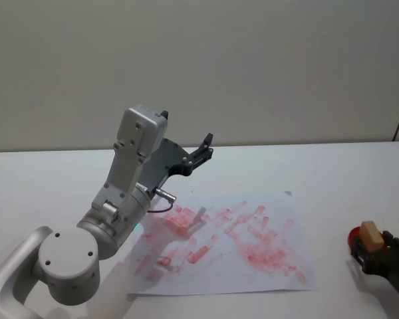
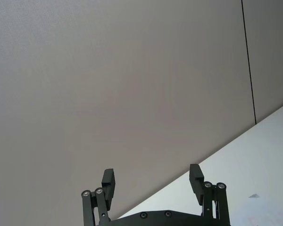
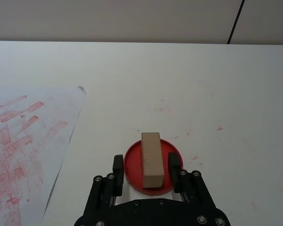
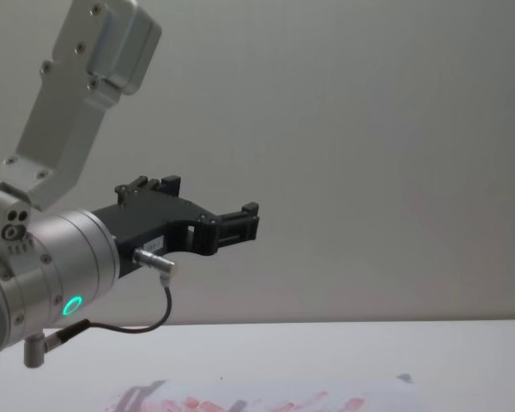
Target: Use the one hand to pick up the stamp and affix it onto the A4 paper.
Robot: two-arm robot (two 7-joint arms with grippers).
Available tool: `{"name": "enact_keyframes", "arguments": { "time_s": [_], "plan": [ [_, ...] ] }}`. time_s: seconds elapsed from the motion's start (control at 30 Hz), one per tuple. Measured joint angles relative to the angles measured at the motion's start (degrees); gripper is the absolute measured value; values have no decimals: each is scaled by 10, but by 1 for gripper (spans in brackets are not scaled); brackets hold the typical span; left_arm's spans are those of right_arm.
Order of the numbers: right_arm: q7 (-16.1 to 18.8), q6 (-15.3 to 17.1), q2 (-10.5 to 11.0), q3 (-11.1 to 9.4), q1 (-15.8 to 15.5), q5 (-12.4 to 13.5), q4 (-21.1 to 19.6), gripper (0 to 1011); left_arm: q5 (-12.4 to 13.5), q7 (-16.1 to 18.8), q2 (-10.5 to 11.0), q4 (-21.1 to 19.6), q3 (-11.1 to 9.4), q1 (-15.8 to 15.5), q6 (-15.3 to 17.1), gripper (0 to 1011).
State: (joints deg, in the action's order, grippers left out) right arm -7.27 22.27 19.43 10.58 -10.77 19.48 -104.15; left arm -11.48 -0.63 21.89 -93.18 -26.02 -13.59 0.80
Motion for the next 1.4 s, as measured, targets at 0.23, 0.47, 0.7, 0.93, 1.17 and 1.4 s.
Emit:
{"name": "enact_keyframes", "arguments": {
  "time_s": [0.23, 0.47, 0.7, 0.93, 1.17, 1.4],
  "plan": [
    [1, 1, -1, 0, 1, -1, 1, 389, 0, 0, 0, 0, 0, 0, 0, 1001],
    [1, 1, -1, 0, 1, -1, 2, 214, 0, 0, 0, 0, 0, 0, 0, 1001],
    [2, 1, -1, 0, 2, -2, 2, 216, 0, 0, 0, 0, 0, 0, 0, 1001],
    [14, -2, 0, 1, 6, -13, 2, 214, 0, 0, 0, 0, 0, 0, 0, 1001],
    [46, -16, 1, 4, 18, -35, 0, 216, 0, 0, 0, 0, 0, 0, 0, 1001],
    [90, -31, -1, 9, 38, -57, 3, 216, 0, 0, 0, 0, 0, 0, 0, 1001]
  ]
}}
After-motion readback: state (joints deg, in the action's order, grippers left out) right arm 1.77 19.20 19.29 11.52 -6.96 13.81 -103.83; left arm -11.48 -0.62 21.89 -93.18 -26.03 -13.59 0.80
